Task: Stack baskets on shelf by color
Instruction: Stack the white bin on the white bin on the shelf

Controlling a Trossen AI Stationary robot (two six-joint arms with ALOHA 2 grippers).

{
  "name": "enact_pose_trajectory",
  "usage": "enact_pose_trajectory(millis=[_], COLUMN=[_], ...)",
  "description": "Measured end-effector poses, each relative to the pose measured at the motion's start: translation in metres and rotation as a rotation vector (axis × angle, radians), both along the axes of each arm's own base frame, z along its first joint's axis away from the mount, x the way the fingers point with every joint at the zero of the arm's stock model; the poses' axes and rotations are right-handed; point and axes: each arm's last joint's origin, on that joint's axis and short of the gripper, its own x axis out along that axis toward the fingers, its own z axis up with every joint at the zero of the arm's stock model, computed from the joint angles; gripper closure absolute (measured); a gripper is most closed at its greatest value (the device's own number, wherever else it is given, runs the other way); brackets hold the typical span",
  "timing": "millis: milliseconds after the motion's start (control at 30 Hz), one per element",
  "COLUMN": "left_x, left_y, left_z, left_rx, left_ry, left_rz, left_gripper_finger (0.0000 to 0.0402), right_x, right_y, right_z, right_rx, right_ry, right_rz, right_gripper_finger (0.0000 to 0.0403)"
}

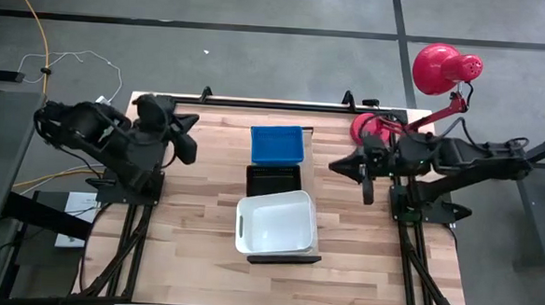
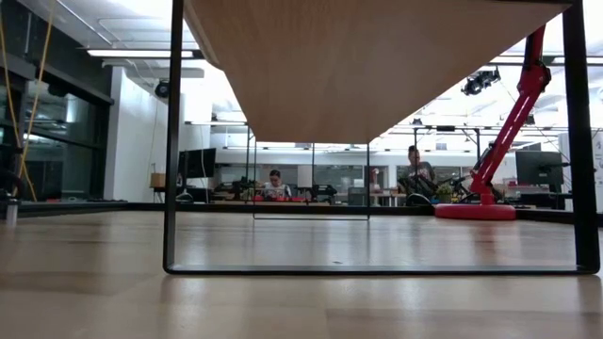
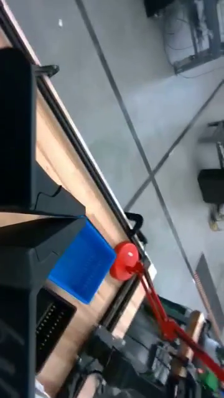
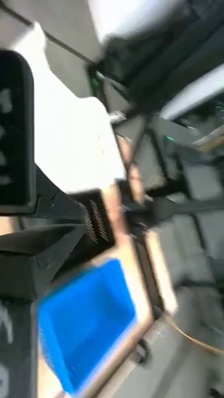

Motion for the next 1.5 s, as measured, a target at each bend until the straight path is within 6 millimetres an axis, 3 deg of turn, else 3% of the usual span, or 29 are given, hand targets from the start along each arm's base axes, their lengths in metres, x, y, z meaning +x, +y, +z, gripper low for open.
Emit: enact_pose_trajectory(millis=[233, 467, 567, 733, 867, 1067, 1333, 1500], left_x=[-0.004, 0.005, 0.010, 0.030, 0.051, 0.078, 0.085, 0.088], left_y=[-0.012, -0.027, -0.032, -0.042, -0.050, -0.056, -0.046, -0.039], left_z=[-0.071, -0.125, -0.145, -0.178, -0.192, -0.201, -0.202, -0.200], left_rx=[-0.108, -0.261, -0.282, -0.313, -0.290, -0.289, -0.286, -0.280], left_ry=[-0.109, -0.237, -0.163, 0.001, 0.048, -0.015, -0.015, -0.043], left_rz=[-0.160, -0.642, -0.761, -0.791, -0.814, -0.883, -0.924, -0.894], left_gripper_finger=[0.0401, 0.0401, 0.0401, 0.0401, 0.0401, 0.0401, 0.0401, 0.0401], right_x=[0.013, 0.029, 0.034, 0.044, 0.054, 0.068, 0.074, 0.068], right_y=[0.028, 0.052, 0.058, 0.063, 0.067, 0.073, 0.074, 0.071], right_z=[0.011, 0.002, -0.004, -0.013, -0.018, -0.026, -0.031, -0.026], right_rx=[0.126, 0.264, 0.290, 0.308, 0.318, 0.328, 0.310, 0.284], right_ry=[0.209, 0.327, 0.375, 0.413, 0.421, 0.424, 0.432, 0.484], right_rz=[0.197, 0.280, 0.266, 0.232, 0.224, 0.246, 0.214, 0.197], right_gripper_finger=[0.0399, 0.0401, 0.0402, 0.0402, 0.0403, 0.0403, 0.0403, 0.0403])
